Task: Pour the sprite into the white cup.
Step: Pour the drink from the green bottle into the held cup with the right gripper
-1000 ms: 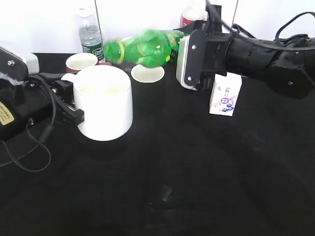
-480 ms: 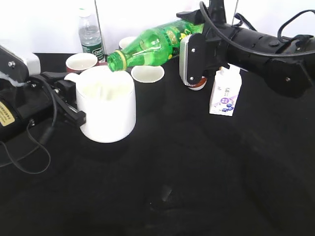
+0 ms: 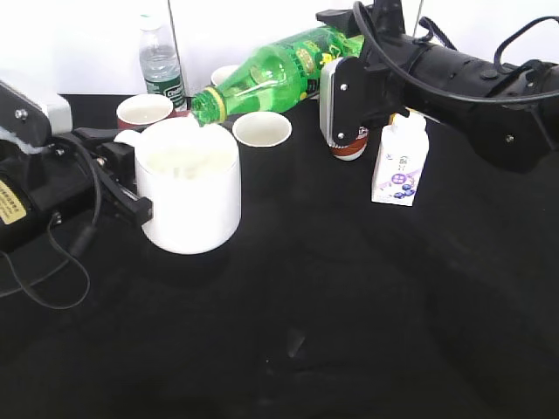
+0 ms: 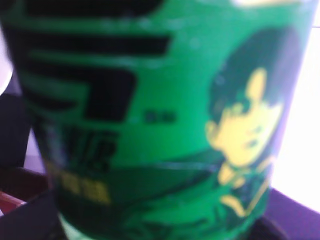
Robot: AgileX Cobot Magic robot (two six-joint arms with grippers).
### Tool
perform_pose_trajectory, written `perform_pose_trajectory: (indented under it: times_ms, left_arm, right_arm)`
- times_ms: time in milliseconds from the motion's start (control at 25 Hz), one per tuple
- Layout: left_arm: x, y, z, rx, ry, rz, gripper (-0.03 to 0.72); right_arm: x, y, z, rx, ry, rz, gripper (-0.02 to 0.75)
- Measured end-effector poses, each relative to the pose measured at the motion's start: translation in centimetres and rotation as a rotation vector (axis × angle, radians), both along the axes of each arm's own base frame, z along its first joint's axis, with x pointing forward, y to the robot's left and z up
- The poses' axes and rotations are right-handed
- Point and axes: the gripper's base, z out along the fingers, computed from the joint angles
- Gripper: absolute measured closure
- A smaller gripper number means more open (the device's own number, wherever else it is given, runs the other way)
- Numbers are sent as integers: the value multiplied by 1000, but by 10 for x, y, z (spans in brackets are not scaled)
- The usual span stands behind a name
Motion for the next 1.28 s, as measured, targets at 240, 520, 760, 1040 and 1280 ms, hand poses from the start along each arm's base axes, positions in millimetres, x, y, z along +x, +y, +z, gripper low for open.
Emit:
perform_pose_trajectory:
  times_ms: [240,520,760,1040,1280]
  left_arm:
    - [0,0,0,1,1,0,620]
    - [0,1,-1,1,8,9,620]
    - [1,2,-1,-5,11,24,620]
    - [1,2,-1,-3,16,26,620]
    - [1,2,-1,-3,17,26,621]
  right_arm:
    - [0,0,3,12,-22,4,309]
    - [0,1,4,5,-42,7,309]
    - [1,1,6,10,-55,8,309]
    - [1,1,6,-2,-65,8,309]
    - [0,1,6,29,-45,9,309]
